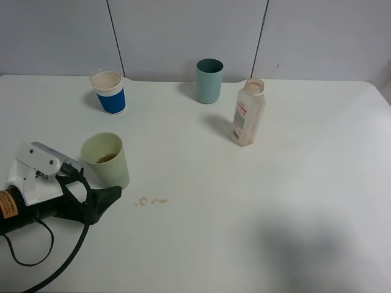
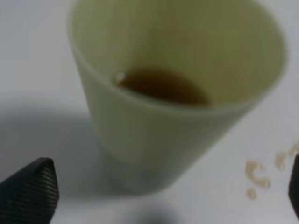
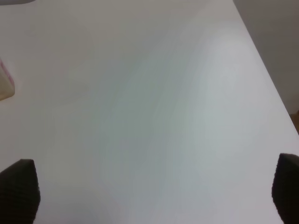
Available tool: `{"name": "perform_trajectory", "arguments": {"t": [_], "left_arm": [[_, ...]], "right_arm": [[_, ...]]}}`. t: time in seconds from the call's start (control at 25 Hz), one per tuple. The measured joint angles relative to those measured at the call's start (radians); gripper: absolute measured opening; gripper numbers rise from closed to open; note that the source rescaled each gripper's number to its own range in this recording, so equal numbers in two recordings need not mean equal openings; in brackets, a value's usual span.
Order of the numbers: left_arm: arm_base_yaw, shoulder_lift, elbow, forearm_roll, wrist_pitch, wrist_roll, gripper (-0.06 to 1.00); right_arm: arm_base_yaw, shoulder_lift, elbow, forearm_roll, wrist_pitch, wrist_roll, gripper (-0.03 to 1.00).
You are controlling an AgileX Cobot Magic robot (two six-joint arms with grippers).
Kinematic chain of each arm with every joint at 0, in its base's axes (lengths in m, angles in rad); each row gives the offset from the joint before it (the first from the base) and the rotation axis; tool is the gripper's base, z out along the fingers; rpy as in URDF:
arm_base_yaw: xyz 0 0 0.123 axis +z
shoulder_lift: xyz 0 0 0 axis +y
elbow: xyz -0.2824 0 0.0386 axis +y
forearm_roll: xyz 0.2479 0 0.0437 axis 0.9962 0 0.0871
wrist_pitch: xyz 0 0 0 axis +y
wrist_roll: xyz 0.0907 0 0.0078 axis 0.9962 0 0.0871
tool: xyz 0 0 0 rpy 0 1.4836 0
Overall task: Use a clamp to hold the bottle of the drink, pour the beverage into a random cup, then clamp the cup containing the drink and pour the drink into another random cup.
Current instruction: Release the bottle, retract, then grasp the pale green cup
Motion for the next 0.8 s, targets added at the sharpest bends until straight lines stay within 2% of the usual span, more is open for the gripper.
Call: {"name": "perform_trajectory", "arguments": {"t": [0.16, 0.56, 0.8], "left_arm": [[0.000, 0.059, 0.000, -0.006, 0.000, 0.019, 1.00], [0.000, 0.060, 0.000, -0.045, -0.001, 0.094, 1.00], [0.000, 0.061, -0.029, -0.044, -0.001, 0.101, 1.00]], "right_arm": [[0.000, 0.000, 0.000, 0.000, 0.000, 0.000, 1.00], [0.000, 0.000, 0.000, 0.000, 0.000, 0.000, 1.00], [0.000, 0.000, 0.000, 0.000, 0.000, 0.000, 1.00]]}}
